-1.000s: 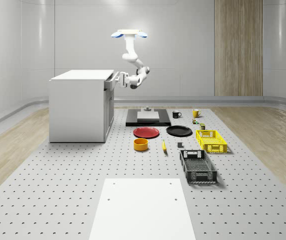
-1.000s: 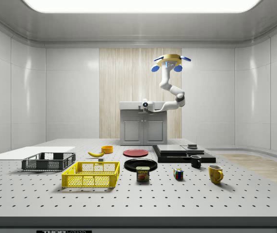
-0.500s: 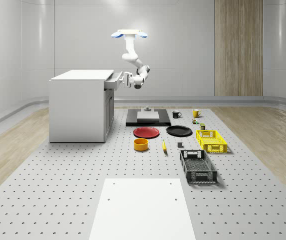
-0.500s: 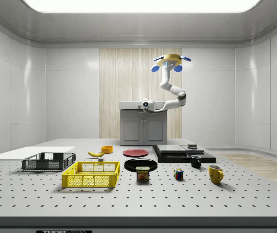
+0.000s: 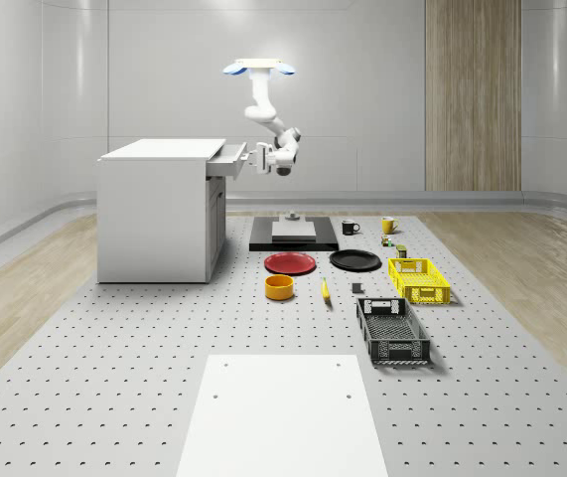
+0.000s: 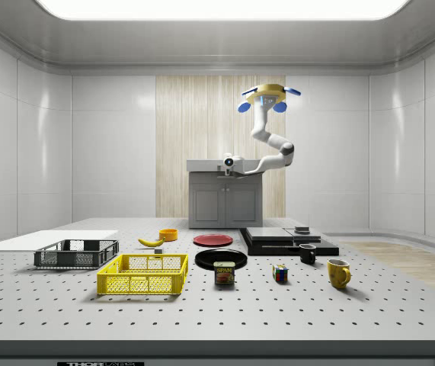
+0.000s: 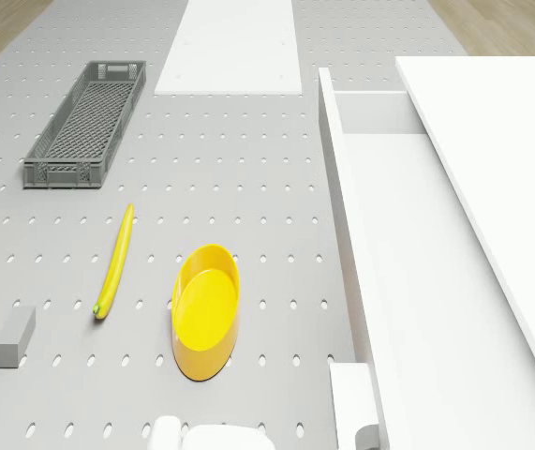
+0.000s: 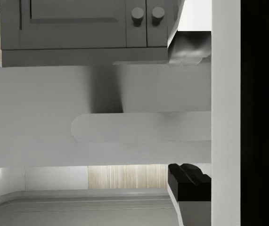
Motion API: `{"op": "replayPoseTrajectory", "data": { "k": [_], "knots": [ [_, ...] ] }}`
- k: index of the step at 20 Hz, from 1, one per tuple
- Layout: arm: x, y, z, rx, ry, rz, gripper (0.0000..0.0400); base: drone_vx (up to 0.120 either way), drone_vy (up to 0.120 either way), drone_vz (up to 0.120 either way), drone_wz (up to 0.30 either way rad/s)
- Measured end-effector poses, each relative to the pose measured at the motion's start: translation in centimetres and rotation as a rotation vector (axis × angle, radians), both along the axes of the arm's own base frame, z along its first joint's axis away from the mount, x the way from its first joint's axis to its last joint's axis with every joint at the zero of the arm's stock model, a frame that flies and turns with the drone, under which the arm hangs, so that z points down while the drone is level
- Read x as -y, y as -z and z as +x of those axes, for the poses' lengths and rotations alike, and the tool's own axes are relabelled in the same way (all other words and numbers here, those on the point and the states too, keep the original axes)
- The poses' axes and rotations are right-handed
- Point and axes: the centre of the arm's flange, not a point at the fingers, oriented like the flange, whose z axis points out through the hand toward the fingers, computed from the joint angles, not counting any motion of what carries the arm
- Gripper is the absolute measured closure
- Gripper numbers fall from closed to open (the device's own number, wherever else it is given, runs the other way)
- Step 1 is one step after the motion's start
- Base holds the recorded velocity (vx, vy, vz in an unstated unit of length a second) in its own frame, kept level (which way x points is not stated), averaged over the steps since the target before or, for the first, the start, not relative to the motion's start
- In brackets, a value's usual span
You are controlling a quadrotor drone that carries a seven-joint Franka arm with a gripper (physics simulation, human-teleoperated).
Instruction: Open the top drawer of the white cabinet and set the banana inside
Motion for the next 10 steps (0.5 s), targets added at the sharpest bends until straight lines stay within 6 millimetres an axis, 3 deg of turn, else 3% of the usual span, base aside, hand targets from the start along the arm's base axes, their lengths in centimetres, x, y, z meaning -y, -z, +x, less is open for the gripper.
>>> {"op": "replayPoseTrajectory", "data": {
  "k": [1, 2, 10],
  "knots": [
    [0.3, 0.0, 0.0, 0.003, 0.000, 0.000, 0.0054, 0.000, 0.120, 0.000, 0.000],
    [0.6, -0.1, 0.0, 0.005, -0.001, 0.000, 0.0042, 0.000, -0.040, 0.000, 0.000],
    [1.6, -0.1, -0.1, 0.015, -0.002, 0.000, 0.0006, 0.000, -0.120, 0.000, 0.000]
  ]
}}
